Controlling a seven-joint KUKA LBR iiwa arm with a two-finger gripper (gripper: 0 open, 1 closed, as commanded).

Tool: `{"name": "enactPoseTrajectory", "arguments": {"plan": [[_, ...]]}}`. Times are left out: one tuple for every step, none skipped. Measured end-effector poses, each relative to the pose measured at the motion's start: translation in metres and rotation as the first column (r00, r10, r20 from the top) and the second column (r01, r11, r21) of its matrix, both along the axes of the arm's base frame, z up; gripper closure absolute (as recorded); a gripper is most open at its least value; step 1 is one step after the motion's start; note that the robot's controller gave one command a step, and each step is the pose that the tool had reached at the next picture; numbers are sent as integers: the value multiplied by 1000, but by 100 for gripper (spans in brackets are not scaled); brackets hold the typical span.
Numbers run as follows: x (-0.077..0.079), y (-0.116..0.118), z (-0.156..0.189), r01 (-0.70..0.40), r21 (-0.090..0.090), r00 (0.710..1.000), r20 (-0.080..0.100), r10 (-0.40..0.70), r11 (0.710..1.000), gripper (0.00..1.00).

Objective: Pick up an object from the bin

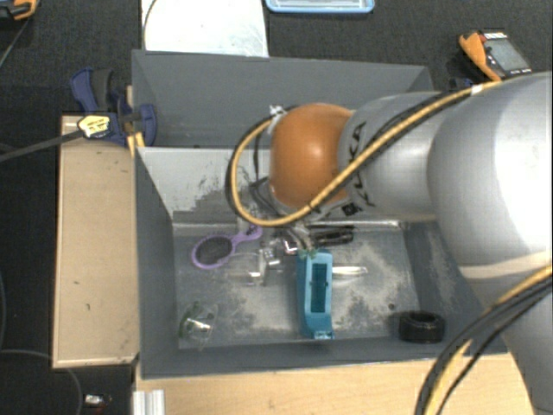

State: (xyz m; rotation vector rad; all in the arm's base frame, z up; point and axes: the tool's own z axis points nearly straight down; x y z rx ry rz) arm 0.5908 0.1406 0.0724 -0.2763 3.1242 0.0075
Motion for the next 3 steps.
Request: {"name": "enactPoseTrajectory", "arguments": {"plan": [[0, 26, 0, -382, -4, 924, 5, 382, 924, 0], [2, 55, -1, -413, -3, 911, 8, 413, 911, 0], [-49, -2, 0, -674, -8, 739, 8, 674, 739, 100]]}}
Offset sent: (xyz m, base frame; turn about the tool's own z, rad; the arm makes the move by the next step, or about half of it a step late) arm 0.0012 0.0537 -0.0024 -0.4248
